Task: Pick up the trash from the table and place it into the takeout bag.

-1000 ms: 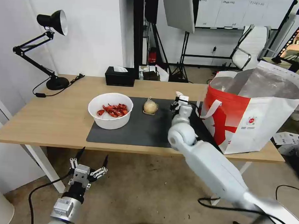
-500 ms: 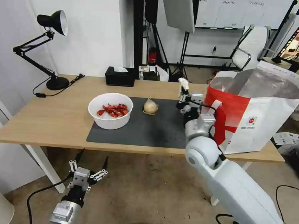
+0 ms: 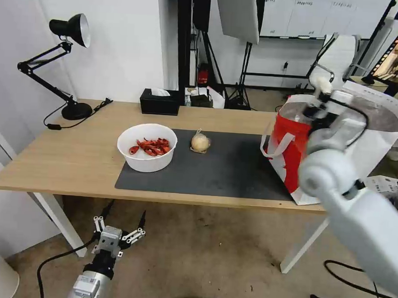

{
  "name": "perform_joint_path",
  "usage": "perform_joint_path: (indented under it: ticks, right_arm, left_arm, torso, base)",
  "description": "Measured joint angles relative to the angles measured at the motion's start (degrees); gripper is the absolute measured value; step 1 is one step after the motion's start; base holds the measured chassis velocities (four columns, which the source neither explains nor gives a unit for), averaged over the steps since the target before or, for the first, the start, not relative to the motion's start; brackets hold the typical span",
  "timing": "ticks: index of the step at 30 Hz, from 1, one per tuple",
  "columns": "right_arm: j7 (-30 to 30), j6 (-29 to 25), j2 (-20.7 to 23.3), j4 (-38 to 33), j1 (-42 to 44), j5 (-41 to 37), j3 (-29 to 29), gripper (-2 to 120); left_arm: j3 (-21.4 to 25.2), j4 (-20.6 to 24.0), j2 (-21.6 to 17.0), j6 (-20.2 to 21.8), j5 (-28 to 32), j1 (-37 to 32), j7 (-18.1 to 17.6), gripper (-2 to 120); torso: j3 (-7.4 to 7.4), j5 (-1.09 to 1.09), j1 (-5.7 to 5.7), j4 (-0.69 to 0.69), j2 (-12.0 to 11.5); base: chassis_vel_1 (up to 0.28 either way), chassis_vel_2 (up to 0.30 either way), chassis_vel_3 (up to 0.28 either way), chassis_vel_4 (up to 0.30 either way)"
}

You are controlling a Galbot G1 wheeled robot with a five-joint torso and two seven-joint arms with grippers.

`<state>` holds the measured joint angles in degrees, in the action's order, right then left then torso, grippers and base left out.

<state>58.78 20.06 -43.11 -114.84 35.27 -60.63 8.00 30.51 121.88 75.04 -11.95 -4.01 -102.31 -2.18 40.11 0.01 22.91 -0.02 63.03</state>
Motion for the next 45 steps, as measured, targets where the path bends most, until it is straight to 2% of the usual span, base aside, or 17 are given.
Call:
perform_joint_path:
  ticks: [7,17,18,20,25,30,31,33,35,36,37,38,39,40,41,44,45]
  right_arm:
    - [-1.21,0.54,1.98,-0.46,1.1,-2.38,0.55,4]
    - [-2.96,0.28,3.83,-0.75,1.29,-4.81,1.29,42]
    - [-2.96,0.28,3.83,-0.75,1.29,-4.81,1.29,42]
    - [-3.12,0.22,4.13,-0.79,1.48,-4.82,1.63,54]
    - [-4.06,-0.05,5.02,-1.17,1.89,-4.83,2.31,68]
    - [-7.79,-3.42,6.19,-1.65,3.54,-4.52,3.67,89]
    - [-7.79,-3.42,6.19,-1.65,3.54,-4.52,3.67,89]
    - [-11.17,-6.11,6.53,-2.47,5.07,-4.32,4.72,97]
    - [-15.91,-8.66,6.99,-3.68,6.76,-4.69,5.78,100]
    - [-15.91,-8.66,6.99,-3.68,6.76,-4.69,5.78,100]
    - [-22.92,-11.63,7.92,-5.89,9.38,-5.97,7.3,100]
    - [-26.77,-13.43,8.7,-7.11,10.94,-6.33,8.06,100]
    - [-26.77,-13.43,8.7,-7.11,10.94,-6.33,8.06,100]
    - [-32.31,-16.0,9.83,-9.0,13.47,-6.38,8.98,100]
    - [-32.31,-16.0,9.83,-9.0,13.47,-6.38,8.98,100]
    - [-41.65,-21.12,9.89,-12.45,19.65,-4.92,10.11,100]
    - [-42.63,-21.68,9.6,-12.95,20.8,-4.41,10.23,100]
  left_arm:
    - [-0.41,0.2,0.47,0.6,-0.56,-0.69,1.28,100]
    - [0.1,0.2,1.23,0.86,-2.31,-1.26,1.14,100]
    - [0.1,0.2,1.23,0.86,-2.31,-1.26,1.14,100]
    - [-0.28,0.28,1.84,0.86,-3.0,-1.58,1.18,100]
    - [-0.54,0.7,2.33,0.86,-3.56,-1.91,1.24,100]
    - [-0.5,1.54,2.33,0.84,-3.54,-1.88,1.26,100]
    - [-0.5,1.54,2.33,0.84,-3.54,-1.88,1.26,100]
    - [-0.36,2.01,2.33,0.84,-3.5,-1.85,1.26,100]
    - [-0.16,2.29,2.47,0.84,-3.49,-1.85,1.21,100]
    - [-0.16,2.29,2.47,0.84,-3.49,-1.85,1.21,100]
    - [0.07,2.78,2.68,0.82,-3.49,-1.95,1.18,100]
    - [0.2,3.09,2.83,0.78,-3.49,-2.02,1.14,100]
    - [0.2,3.09,2.83,0.78,-3.49,-2.02,1.14,100]
    - [0.37,3.56,3.03,0.56,-3.49,-2.15,1.09,100]
    - [0.37,3.56,3.03,0.56,-3.49,-2.15,1.09,100]
    - [0.77,4.17,3.45,-0.12,-3.37,-2.29,0.96,100]
    - [0.84,4.22,3.51,-0.21,-3.34,-2.3,0.94,100]
  torso:
    - [0.0,-0.01,0.0,0.02,0.0]
    - [0.0,-0.01,0.0,0.02,0.0]
    - [0.0,-0.01,0.0,0.02,0.0]
    - [0.0,-0.01,0.0,0.02,0.0]
    - [0.0,-0.01,0.0,0.02,0.0]
    - [0.0,-0.01,0.0,0.01,-0.01]
    - [0.0,-0.01,0.0,0.01,-0.01]
    - [0.0,-0.01,0.0,0.02,-0.01]
    - [0.0,-0.01,0.01,0.01,0.0]
    - [0.0,-0.01,0.01,0.01,0.0]
    - [0.0,-0.01,0.01,0.02,-0.01]
    - [0.0,-0.01,0.0,0.02,0.0]
    - [0.0,-0.01,0.0,0.02,0.0]
    - [-0.01,-0.03,0.0,0.01,0.0]
    - [-0.01,-0.03,0.0,0.01,0.0]
    - [0.0,-0.03,0.0,0.03,0.0]
    - [0.0,-0.03,0.0,0.02,0.0]
  base:
    - [0.0,0.0,0.0,0.0]
    - [0.0,0.0,0.0,0.0]
    - [0.0,0.0,0.0,0.0]
    - [0.0,0.0,0.0,0.0]
    - [0.0,0.0,0.0,0.0]
    - [0.0,0.0,0.0,0.0]
    - [0.0,0.0,0.0,0.0]
    - [0.0,0.0,0.0,0.0]
    - [0.0,0.0,0.0,0.0]
    - [0.0,0.0,0.0,0.0]
    - [0.0,0.0,0.0,0.0]
    - [0.0,0.0,0.0,0.0]
    - [0.0,0.0,0.0,0.0]
    - [0.0,0.0,0.0,0.0]
    - [0.0,0.0,0.0,0.0]
    - [0.0,0.0,0.0,0.0]
    - [0.0,0.0,0.0,0.0]
